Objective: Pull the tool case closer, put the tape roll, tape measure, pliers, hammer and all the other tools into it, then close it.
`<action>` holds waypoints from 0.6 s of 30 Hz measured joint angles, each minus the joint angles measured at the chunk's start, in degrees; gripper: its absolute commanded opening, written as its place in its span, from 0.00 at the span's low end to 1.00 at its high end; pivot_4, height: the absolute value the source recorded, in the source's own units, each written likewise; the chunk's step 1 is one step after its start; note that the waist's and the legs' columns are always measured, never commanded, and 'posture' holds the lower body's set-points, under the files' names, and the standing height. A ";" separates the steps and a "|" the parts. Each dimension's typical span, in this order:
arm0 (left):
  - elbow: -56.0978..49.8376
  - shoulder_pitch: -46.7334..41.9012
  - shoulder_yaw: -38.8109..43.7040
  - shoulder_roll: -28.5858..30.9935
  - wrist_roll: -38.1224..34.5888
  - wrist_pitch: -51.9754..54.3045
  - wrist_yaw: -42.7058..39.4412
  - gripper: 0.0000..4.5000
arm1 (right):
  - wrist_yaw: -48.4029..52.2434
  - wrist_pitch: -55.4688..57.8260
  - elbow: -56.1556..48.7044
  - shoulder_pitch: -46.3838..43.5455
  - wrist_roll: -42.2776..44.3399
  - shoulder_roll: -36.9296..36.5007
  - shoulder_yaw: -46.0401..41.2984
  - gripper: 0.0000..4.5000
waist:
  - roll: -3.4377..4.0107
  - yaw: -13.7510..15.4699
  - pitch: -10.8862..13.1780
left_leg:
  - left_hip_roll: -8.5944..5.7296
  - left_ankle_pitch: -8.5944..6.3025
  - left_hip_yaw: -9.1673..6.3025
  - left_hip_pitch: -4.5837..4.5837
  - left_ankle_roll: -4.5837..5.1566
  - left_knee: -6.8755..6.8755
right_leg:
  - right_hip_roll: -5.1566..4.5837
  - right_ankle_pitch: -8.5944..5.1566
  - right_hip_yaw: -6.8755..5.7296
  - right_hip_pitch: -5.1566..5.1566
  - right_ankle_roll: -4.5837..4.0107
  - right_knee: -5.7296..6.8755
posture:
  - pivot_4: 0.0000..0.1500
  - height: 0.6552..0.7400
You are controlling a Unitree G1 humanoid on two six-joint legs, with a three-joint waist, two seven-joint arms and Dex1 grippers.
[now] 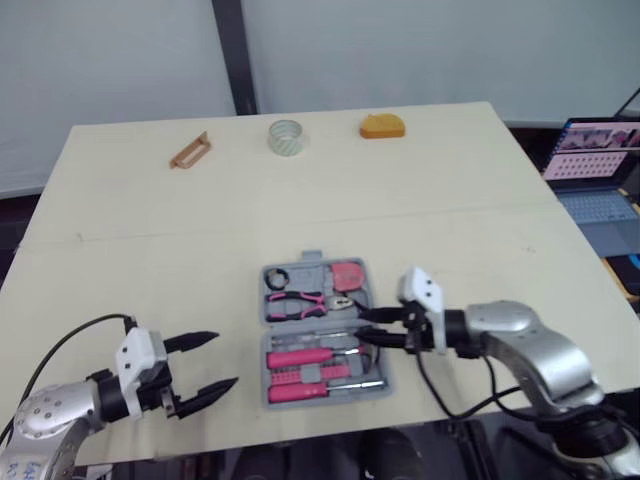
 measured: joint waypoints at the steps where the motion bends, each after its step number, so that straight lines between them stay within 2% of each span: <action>1: 0.54 -0.67 -0.01 0.01 0.03 0.03 0.05 1.00 | -0.29 0.54 -0.42 0.58 0.61 -0.72 -1.48 0.84 | 0.00 -0.03 0.00 | 0.00 0.00 0.00 0.00 0.00 -0.01 | 0.00 0.00 0.00 0.00 0.00 0.00 | 1.00 1.00; 2: 0.72 -0.99 -0.04 0.04 0.05 0.07 0.04 1.00 | -0.47 1.21 -0.93 1.00 1.31 -1.44 -2.72 0.95 | 0.00 -0.05 0.00 | 0.00 0.00 0.01 0.00 0.00 -0.02 | 0.00 0.00 0.00 -0.01 0.00 -0.01 | 1.00 1.00; 3: 0.80 -1.41 -0.13 0.05 0.07 0.09 0.02 1.00 | -0.67 1.61 -1.37 1.79 1.97 -1.95 -4.09 0.98 | 0.00 -0.08 0.00 | 0.00 0.00 0.01 0.00 0.00 -0.03 | 0.00 0.00 0.00 -0.01 0.00 -0.01 | 1.00 1.00; 11: 0.83 -0.43 -0.97 -2.25 1.21 -0.82 1.69 1.00 | -3.16 5.11 -7.40 15.19 7.04 -5.98 -15.42 0.98 | -0.01 0.19 -0.01 | 0.00 -0.01 0.03 0.02 0.01 -0.01 | 0.00 0.00 0.01 0.03 0.00 -0.03 | 1.00 1.00; 16: 0.82 -0.44 -1.19 -3.19 1.37 -0.14 4.77 1.00 | -5.83 4.66 -6.39 16.95 7.04 -6.30 -17.90 0.98 | -0.02 0.63 -0.01 | 0.00 -0.01 0.03 0.04 0.02 0.03 | 0.00 0.00 0.02 0.05 0.00 -0.01 | 1.00 1.00; 18: 0.83 -0.69 -1.20 -3.18 1.39 0.35 5.29 1.00 | -6.37 3.47 -4.20 17.22 6.44 -6.29 -18.07 0.86 | -0.02 0.90 -0.01 | 0.00 -0.01 0.04 0.04 0.03 0.04 | 0.00 0.00 0.03 0.04 0.00 -0.02 | 1.00 1.00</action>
